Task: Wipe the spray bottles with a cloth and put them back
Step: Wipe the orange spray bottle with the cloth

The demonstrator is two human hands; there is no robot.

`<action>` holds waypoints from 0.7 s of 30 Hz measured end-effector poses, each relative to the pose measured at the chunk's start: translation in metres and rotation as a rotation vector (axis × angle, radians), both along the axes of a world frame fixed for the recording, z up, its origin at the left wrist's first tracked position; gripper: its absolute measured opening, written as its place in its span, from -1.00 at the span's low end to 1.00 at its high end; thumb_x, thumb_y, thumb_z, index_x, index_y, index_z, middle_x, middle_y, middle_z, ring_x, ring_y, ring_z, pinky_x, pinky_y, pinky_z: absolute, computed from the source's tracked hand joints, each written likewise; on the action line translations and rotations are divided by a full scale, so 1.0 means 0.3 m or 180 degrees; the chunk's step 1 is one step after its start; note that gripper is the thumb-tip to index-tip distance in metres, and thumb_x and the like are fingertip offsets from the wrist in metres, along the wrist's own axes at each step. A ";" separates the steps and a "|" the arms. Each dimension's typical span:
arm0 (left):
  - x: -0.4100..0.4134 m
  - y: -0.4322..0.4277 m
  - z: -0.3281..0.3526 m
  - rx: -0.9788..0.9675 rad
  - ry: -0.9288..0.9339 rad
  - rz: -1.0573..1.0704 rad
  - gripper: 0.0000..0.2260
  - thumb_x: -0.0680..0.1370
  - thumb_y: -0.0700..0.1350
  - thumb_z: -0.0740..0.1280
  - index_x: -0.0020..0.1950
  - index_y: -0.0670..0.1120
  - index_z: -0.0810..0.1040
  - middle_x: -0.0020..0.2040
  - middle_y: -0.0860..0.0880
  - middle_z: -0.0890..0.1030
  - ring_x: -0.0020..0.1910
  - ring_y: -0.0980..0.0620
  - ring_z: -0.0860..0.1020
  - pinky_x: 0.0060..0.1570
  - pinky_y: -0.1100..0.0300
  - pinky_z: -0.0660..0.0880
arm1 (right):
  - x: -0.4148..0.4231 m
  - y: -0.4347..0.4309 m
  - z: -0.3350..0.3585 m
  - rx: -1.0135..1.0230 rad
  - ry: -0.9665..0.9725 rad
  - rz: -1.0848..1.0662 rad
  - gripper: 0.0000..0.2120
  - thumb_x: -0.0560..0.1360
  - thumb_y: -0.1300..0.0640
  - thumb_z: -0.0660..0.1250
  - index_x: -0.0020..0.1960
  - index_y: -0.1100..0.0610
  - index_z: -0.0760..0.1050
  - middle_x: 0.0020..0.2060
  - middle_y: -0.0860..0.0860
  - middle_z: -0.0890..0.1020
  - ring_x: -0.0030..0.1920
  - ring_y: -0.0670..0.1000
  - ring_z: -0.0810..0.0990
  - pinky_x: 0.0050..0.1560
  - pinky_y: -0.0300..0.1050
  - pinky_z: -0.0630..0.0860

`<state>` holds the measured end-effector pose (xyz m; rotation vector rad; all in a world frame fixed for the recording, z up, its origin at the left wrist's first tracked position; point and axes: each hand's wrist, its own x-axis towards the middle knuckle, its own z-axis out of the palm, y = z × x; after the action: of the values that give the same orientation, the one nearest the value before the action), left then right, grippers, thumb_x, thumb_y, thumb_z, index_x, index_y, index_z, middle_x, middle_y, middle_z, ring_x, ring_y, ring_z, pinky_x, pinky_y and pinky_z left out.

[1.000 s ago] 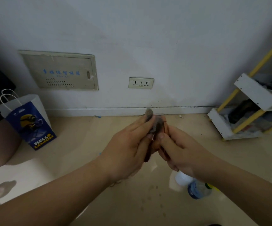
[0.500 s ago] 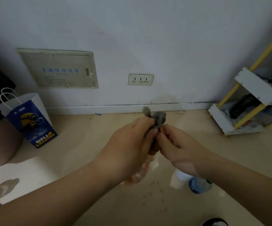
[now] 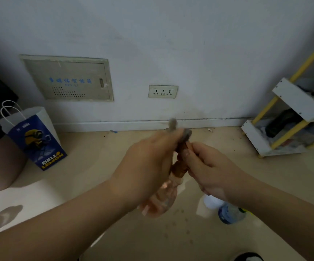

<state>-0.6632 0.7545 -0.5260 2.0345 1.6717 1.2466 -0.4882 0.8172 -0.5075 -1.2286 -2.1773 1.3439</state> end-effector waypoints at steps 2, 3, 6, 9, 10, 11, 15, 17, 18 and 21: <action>0.021 -0.014 -0.033 -0.0114 0.0252 -0.0184 -0.60 0.67 -0.14 0.17 0.52 -0.02 0.46 0.06 0.08 0.61 -0.18 0.07 0.58 -0.10 0.12 0.63 | -0.003 -0.001 -0.006 -0.0020 0.0074 -0.0027 -0.71 0.69 -0.02 0.15 -0.10 0.13 0.43 -0.51 -0.22 0.41 -0.52 -0.17 0.36 -0.38 -0.17 0.28; 0.020 -0.012 -0.050 -0.0122 0.0311 -0.0170 -0.57 0.65 -0.14 0.18 0.54 -0.05 0.44 0.19 0.03 0.63 -0.06 -0.03 0.64 -0.06 0.05 0.64 | -0.002 -0.001 -0.008 -0.0047 0.0112 -0.0075 -0.71 0.69 -0.01 0.14 -0.09 0.15 0.44 -0.51 -0.21 0.41 -0.52 -0.16 0.36 -0.37 -0.16 0.28; 0.007 -0.008 -0.070 -0.0028 0.0777 -0.0077 -0.49 0.56 -0.21 0.23 0.54 -0.12 0.45 0.45 -0.12 0.54 0.19 -0.17 0.65 0.01 -0.04 0.66 | 0.010 0.002 -0.004 -0.0367 0.0352 -0.0197 -0.69 0.71 -0.03 0.13 -0.03 0.19 0.44 -0.48 -0.12 0.38 -0.50 -0.08 0.28 -0.43 -0.10 0.25; -0.020 -0.003 -0.080 -0.0221 0.0970 -0.0173 -0.45 0.52 -0.23 0.31 0.54 -0.08 0.45 0.48 -0.10 0.51 0.25 -0.18 0.63 0.09 -0.02 0.64 | 0.018 0.004 0.008 -0.0488 0.0429 -0.0259 -0.68 0.71 -0.05 0.13 -0.05 0.17 0.45 -0.45 -0.04 0.36 -0.49 -0.02 0.24 -0.48 -0.08 0.24; -0.027 -0.006 -0.086 -0.0406 0.0903 -0.0130 -0.49 0.57 -0.23 0.31 0.54 -0.06 0.45 0.45 -0.08 0.55 0.27 -0.16 0.62 0.13 0.02 0.62 | 0.020 0.006 0.010 -0.0409 0.0390 -0.0282 -0.68 0.71 -0.05 0.13 -0.05 0.14 0.47 -0.45 -0.05 0.37 -0.50 -0.04 0.25 -0.47 -0.09 0.25; -0.036 -0.008 -0.090 -0.0642 0.0765 -0.0005 -0.57 0.63 -0.23 0.28 0.51 -0.03 0.48 0.34 -0.07 0.62 0.22 -0.13 0.64 0.10 0.07 0.60 | 0.021 0.010 0.013 -0.0282 0.0322 -0.0293 -0.69 0.71 -0.04 0.12 -0.05 0.11 0.49 -0.46 -0.09 0.38 -0.50 -0.07 0.27 -0.45 -0.11 0.25; -0.056 0.003 -0.096 -0.1683 -0.0643 0.0623 -0.76 0.69 -0.18 0.19 0.05 -0.01 0.65 -0.17 -0.02 0.68 -0.19 -0.03 0.67 -0.12 0.05 0.59 | 0.027 0.028 0.013 0.0112 0.0098 -0.0311 -0.72 0.71 -0.02 0.11 -0.01 0.06 0.52 -0.51 -0.24 0.43 -0.52 -0.17 0.34 -0.38 -0.14 0.31; -0.009 -0.019 -0.073 -0.1612 -0.1026 0.0556 -0.78 0.68 -0.12 0.20 0.06 0.01 0.66 -0.13 0.08 0.68 -0.17 0.12 0.64 -0.06 0.12 0.58 | 0.024 0.026 0.001 0.0155 0.0071 -0.0339 -0.72 0.71 -0.02 0.11 0.00 0.06 0.52 -0.50 -0.24 0.46 -0.51 -0.18 0.37 -0.37 -0.13 0.34; 0.025 -0.038 -0.063 -0.1403 -0.0909 0.0425 -0.78 0.66 -0.07 0.20 0.11 0.04 0.65 -0.09 0.11 0.68 -0.13 0.16 0.62 -0.03 0.16 0.56 | 0.020 0.021 -0.006 0.0187 0.0062 -0.0338 -0.73 0.71 -0.03 0.11 -0.02 0.05 0.51 -0.49 -0.23 0.46 -0.51 -0.17 0.38 -0.36 -0.13 0.35; 0.085 -0.070 -0.054 -0.0770 -0.0538 0.0015 -0.80 0.69 -0.06 0.15 0.14 0.04 0.57 -0.07 0.09 0.63 -0.10 0.06 0.58 -0.07 0.04 0.50 | 0.007 0.013 -0.022 0.0267 0.0062 -0.0345 -0.74 0.71 0.00 0.11 -0.09 0.00 0.48 -0.50 -0.24 0.49 -0.51 -0.19 0.43 -0.36 -0.20 0.33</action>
<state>-0.6375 0.7336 -0.5421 1.7360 1.6589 1.1216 -0.4860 0.8211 -0.5141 -1.2767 -2.0990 1.2042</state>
